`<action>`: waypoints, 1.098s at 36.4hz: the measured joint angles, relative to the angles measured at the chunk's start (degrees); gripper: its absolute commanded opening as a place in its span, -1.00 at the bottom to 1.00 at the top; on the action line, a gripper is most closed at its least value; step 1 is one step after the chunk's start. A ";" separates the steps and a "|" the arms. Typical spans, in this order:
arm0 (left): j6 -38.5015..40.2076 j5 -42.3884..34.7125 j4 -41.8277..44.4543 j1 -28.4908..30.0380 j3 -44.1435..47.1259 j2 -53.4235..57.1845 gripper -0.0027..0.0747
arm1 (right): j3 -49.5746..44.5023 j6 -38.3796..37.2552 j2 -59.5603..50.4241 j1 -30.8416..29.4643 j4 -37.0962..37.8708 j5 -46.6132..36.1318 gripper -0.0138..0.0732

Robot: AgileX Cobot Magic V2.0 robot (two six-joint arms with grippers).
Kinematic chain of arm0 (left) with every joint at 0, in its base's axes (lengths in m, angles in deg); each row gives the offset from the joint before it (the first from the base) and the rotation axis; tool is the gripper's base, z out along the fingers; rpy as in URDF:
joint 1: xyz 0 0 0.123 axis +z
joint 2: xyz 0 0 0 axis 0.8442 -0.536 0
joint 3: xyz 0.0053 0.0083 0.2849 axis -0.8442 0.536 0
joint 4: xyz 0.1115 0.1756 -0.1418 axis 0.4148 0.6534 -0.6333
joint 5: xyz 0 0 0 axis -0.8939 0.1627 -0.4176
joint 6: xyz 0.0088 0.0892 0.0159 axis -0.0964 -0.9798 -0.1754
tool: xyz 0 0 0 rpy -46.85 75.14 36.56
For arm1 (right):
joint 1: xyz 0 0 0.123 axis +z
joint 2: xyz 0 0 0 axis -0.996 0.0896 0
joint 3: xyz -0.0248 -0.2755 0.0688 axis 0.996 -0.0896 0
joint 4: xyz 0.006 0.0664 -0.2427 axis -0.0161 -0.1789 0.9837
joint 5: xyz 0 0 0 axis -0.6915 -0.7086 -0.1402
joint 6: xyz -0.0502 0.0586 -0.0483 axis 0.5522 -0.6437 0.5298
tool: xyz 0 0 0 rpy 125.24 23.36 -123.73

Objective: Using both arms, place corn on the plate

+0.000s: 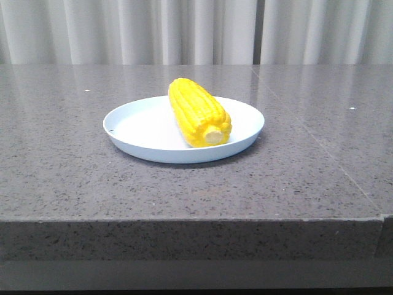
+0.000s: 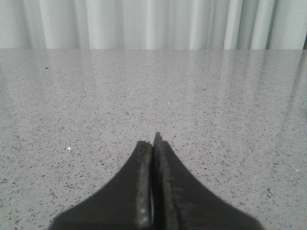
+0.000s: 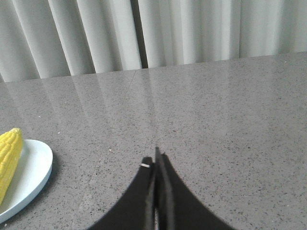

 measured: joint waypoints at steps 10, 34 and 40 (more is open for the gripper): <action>0.00 0.00 0.00 0.00 0.00 0.00 -0.98 | -3.89 6.33 -0.57 -0.60 -2.99 -3.19 -0.83; 0.00 -0.13 0.00 0.00 0.00 0.00 -0.98 | -20.05 15.27 -11.61 -5.26 -15.29 -5.72 -0.83; 0.00 -0.13 0.00 0.00 0.00 0.00 -0.98 | -20.05 15.27 -11.61 -5.26 -15.50 -5.35 -0.83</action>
